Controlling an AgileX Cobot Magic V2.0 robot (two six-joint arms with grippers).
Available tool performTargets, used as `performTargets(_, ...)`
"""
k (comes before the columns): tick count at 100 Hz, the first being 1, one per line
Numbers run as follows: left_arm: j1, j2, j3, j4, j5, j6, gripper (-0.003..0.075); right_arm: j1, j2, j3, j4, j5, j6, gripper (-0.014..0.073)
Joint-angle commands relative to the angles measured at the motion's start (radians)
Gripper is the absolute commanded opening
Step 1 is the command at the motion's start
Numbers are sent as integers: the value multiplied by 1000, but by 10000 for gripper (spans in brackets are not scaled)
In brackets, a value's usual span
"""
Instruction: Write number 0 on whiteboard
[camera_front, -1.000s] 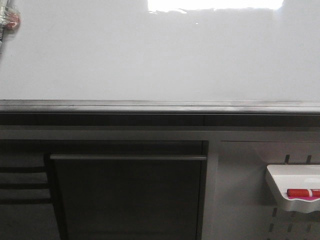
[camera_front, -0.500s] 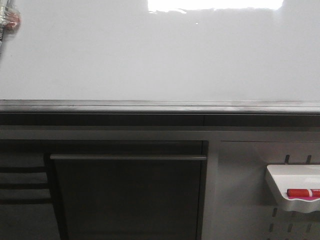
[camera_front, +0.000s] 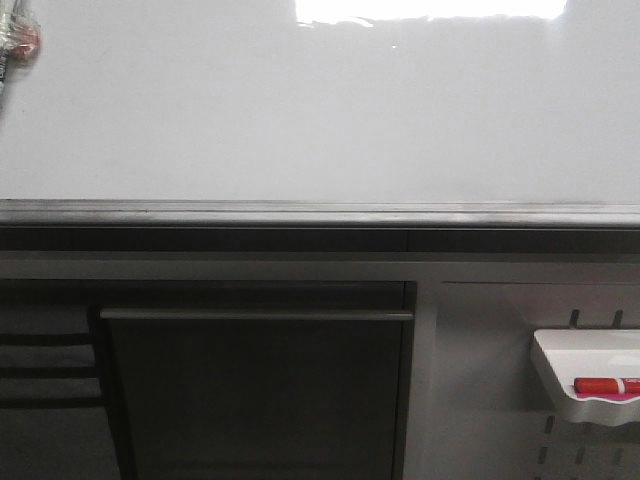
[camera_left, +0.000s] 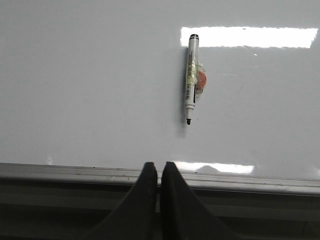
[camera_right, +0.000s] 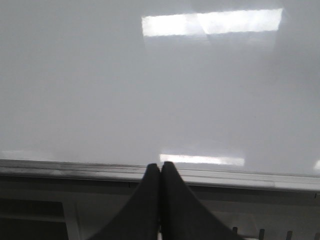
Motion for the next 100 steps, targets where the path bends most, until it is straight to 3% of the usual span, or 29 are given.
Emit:
performTargets(1,2,-24,24,-1,-73,-5,-20,-4,-14,13,-13,-81,2,-73)
performTargets(29,2,-24,-20,-10,-145,-5,-20,-4,-6,-68,106,-77,2,-73)
performTargets(46,2,-5,-176,-10,-99,-5,-20,-4,32,-240,110,101,2,-73)
performTargets(86,2,336,-605,28,393,0,-20,-4,413,-637,86,547,2,-73)
performTargets(100,2,424,-633,28,408,0,-20,-4,504,-660,86,571,2,-73)
